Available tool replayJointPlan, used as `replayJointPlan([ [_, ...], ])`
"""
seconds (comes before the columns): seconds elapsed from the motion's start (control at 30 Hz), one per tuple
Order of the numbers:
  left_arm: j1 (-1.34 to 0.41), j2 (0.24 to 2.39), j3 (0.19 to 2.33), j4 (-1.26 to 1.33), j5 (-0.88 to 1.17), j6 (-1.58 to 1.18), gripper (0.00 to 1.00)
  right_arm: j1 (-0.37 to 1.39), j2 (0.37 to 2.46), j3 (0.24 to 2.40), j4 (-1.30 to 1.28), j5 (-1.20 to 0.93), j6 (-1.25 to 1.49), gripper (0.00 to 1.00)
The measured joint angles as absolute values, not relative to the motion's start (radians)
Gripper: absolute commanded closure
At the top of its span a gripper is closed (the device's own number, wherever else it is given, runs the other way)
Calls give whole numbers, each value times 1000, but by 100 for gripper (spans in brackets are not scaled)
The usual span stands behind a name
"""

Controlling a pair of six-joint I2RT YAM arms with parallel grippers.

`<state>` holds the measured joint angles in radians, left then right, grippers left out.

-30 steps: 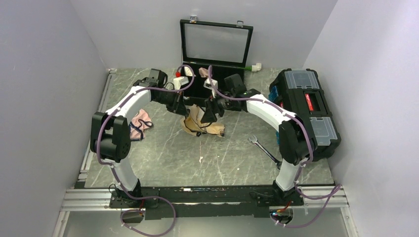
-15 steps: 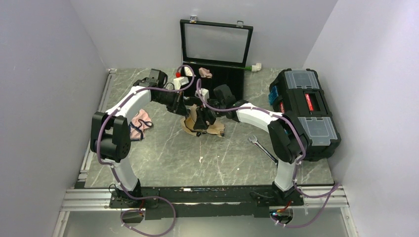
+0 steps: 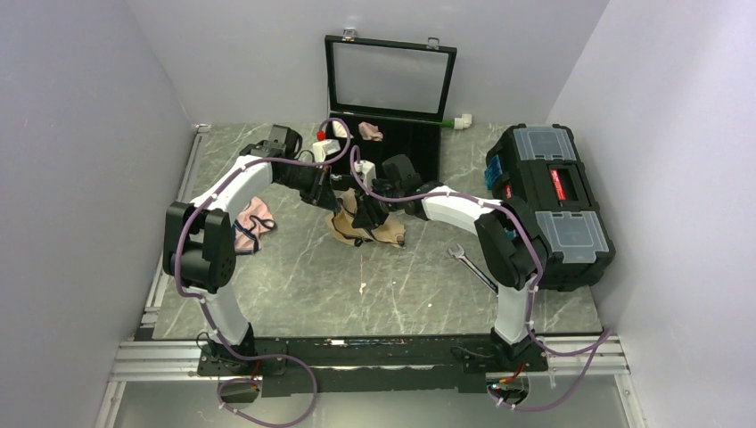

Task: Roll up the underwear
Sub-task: Flatten out the underwear at the center of the board.

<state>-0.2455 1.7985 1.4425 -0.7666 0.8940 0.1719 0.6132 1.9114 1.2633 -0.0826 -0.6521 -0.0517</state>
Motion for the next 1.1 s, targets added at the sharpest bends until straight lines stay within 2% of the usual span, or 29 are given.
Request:
replayJointPlan([
  [0.1,-245,1798,1442,-768,894,176,100,613,1912,1266,-85,-654,-54,86],
  [0.17,-245,1798,1442,-769,893,180,96,613,1912,1271,-92,-653,-59,100],
  [0.4,-245,1798,1447,-769,873,190,47,598,1906,1308,-140,-628,-39,100],
  [0.47,-245,1798,1458,-765,850,181,29,581,1900,1330,-155,-623,-7,100],
  [0.63,-245,1788,1456,-706,759,163,8,503,1879,1404,-176,-610,102,100],
  [0.73,-245,1729,1394,-637,678,152,3,453,1877,1458,-180,-609,154,100],
  [0.9,-251,1568,1275,-548,577,147,3,392,1877,1507,-191,-602,218,100],
  [1.03,-315,1492,1224,-502,504,173,9,371,1877,1504,-194,-592,262,100],
  [1.1,-380,1483,1198,-480,471,189,16,362,1877,1494,-190,-585,286,100],
])
